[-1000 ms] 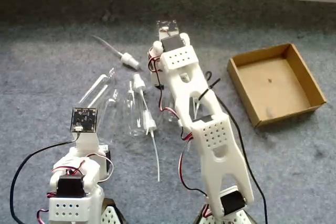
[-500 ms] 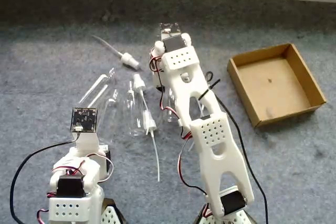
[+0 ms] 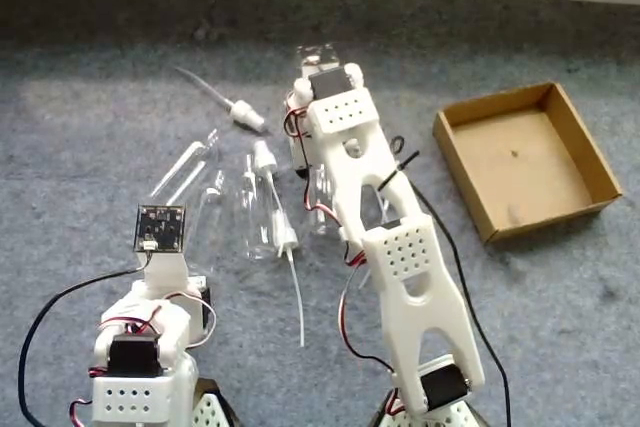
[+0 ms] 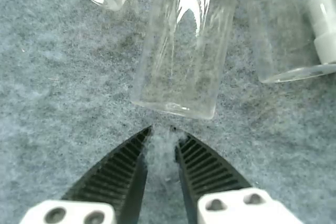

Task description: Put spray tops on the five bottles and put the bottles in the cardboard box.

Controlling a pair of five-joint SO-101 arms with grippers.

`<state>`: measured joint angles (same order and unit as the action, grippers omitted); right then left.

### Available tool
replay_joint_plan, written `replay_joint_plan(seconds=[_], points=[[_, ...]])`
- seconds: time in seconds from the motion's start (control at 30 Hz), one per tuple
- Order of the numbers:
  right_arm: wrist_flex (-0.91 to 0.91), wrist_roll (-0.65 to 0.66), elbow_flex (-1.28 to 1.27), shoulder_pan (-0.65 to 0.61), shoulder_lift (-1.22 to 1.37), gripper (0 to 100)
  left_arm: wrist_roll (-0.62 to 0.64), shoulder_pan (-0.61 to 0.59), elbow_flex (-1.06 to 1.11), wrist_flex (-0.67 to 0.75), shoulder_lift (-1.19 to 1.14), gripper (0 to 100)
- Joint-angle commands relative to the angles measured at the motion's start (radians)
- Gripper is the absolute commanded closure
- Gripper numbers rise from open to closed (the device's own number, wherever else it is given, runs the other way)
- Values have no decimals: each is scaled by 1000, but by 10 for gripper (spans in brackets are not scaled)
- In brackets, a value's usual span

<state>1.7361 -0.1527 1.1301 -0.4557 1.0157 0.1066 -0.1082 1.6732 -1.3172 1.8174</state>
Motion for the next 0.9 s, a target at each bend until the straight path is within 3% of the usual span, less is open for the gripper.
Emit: replay_joint_plan(seconds=[0.0,0.17,0.37,0.53,0.7,0.87], points=[[19,18,-24,13,-24,850,9,-4,22,-2,2,995],[19,20,-48,15,-24,830,9,-4,22,-2,2,995],[24,58,-36,10,-36,954,9,-4,22,-2,2,995],[31,121,62,19,-45,967,9,-4,22,-2,2,995],[31,124,142,24,-162,967,9,-4,22,-2,2,995],[31,126,62,27,-349,967,9,-4,22,-2,2,995]])
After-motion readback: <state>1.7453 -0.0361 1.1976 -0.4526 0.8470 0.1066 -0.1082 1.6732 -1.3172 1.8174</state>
